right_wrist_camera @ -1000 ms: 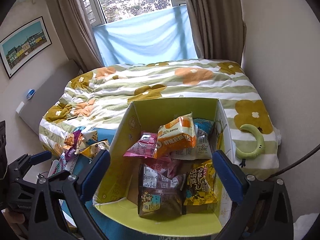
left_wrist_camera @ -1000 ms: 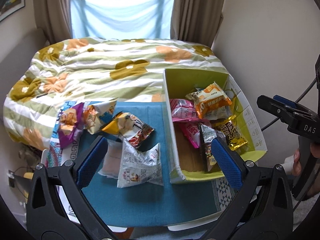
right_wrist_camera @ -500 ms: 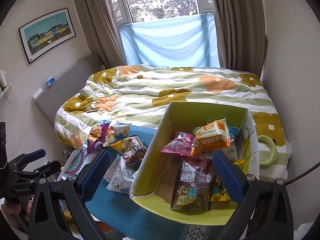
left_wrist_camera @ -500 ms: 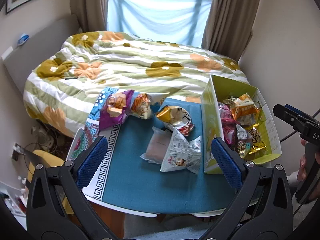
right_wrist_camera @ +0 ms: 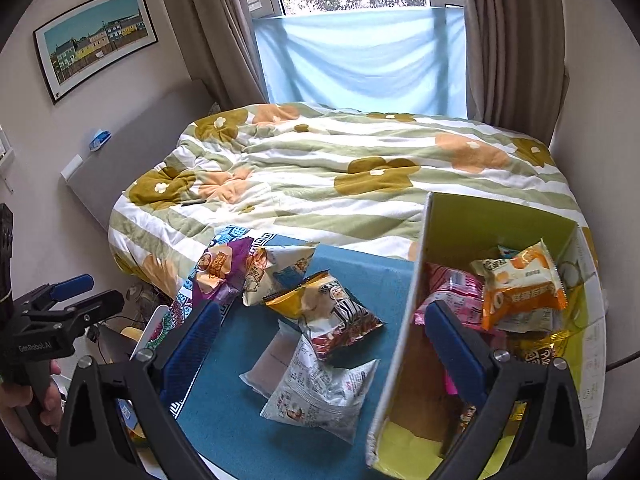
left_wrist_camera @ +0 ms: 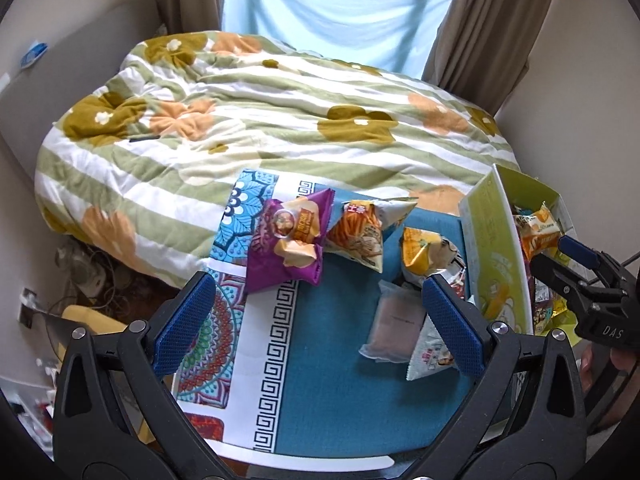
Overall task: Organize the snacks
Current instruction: 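Move both grippers back over the remaining snack bags on the cloth, then grasp the purple potato chip bag with the left gripper while the right gripper grasps the yellow chip bag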
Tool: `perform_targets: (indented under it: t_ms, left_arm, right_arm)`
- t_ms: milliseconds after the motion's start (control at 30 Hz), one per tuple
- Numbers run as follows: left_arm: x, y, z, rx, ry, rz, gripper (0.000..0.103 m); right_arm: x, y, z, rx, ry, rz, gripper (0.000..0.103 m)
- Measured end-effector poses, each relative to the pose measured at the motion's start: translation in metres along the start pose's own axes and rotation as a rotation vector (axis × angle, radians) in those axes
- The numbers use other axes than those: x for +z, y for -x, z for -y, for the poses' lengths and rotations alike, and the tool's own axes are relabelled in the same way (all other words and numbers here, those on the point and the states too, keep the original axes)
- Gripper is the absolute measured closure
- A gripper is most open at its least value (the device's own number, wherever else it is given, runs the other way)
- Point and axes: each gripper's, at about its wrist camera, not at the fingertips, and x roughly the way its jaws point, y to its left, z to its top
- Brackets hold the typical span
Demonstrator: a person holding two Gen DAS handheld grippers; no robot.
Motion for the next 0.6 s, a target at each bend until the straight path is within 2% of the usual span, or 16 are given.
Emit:
perform_targets:
  t_ms: [300, 600]
  left_arm:
    - [0.036, -0.099, -0.041, -0.059, -0.037, -0.158, 0.001]
    - [0.039, -0.186, -0.053, -0.133, -0.086, -0.300, 0.001]
  right_arm:
    - [0.002, -0.085, -0.029, -0.115, 0.075, -0.118, 0.001]
    - [-0.013, -0.156, -0.031, -0.235, 0.171, -0.269, 0.001]
